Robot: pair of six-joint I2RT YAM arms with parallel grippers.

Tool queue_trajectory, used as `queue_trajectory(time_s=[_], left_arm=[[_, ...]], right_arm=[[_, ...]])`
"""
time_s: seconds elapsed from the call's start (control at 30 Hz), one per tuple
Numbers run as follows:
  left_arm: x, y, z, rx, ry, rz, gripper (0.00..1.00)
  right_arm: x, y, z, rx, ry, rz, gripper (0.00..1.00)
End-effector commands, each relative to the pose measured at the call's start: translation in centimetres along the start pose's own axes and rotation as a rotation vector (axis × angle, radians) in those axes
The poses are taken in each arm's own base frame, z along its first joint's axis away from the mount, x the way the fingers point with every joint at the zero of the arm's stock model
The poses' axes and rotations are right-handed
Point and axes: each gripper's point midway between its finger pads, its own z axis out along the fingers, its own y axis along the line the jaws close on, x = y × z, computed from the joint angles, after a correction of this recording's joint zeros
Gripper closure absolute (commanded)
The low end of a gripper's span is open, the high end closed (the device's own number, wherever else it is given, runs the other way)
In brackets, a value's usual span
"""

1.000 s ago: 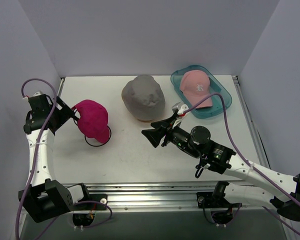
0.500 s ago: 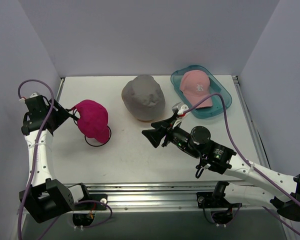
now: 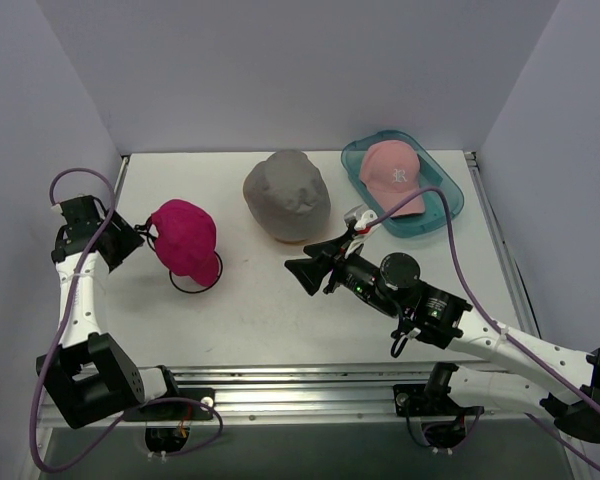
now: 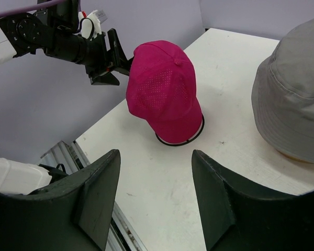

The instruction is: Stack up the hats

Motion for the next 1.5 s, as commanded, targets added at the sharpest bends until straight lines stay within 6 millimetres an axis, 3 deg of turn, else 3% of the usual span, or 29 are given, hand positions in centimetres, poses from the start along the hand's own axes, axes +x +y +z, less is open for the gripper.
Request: queue_trajectory(time_s=[0.0,0.2,0.4,0.63,0.9,1.2,1.37,1.47], left_arm=[[-1.8,-0.1,0.7,0.002,-0.06,0.007,0.29],[-2.4,-0.3,-0.2,0.011,-0.077,0.008,0.29],[-5.2,-0.1,-3.9,0.023,-0.156,-0.042,0.19],[-6.1,-2.2,-6.2,0.158,-0.194,-0.079,0.18],[-4.8,-3.8,-5.4,0.268,-0.16,-0.086,0.19],[-3.5,-3.6,-2.0,0.273,-0.1,-0.096,0.28],[-2.5,-3.1,0.0,0.261,-0.073,-0.105,0.35],[-2.1,-2.7,1.0,0.242,-0.056,-0.104,0.48]], right_arm=[[-1.1,0.1,-0.1,0.005,-0.046,-0.008,0.47],[-1.1,-0.1,-0.1,0.016,-0.047,-0.013,0.47],[-0.8,-0.2,0.0,0.017,-0.041,-0.014,0.47],[-0.9,-0.3,0.0,0.02,-0.044,-0.014,0.47],[-0.8,-0.2,0.1,0.02,-0.04,-0.014,0.47],[-0.7,-0.4,0.2,0.027,-0.04,-0.018,0.47],[-0.6,-0.5,0.3,0.032,-0.038,-0.018,0.47],[-0.5,-0.5,0.4,0.034,-0.034,-0.022,0.47]])
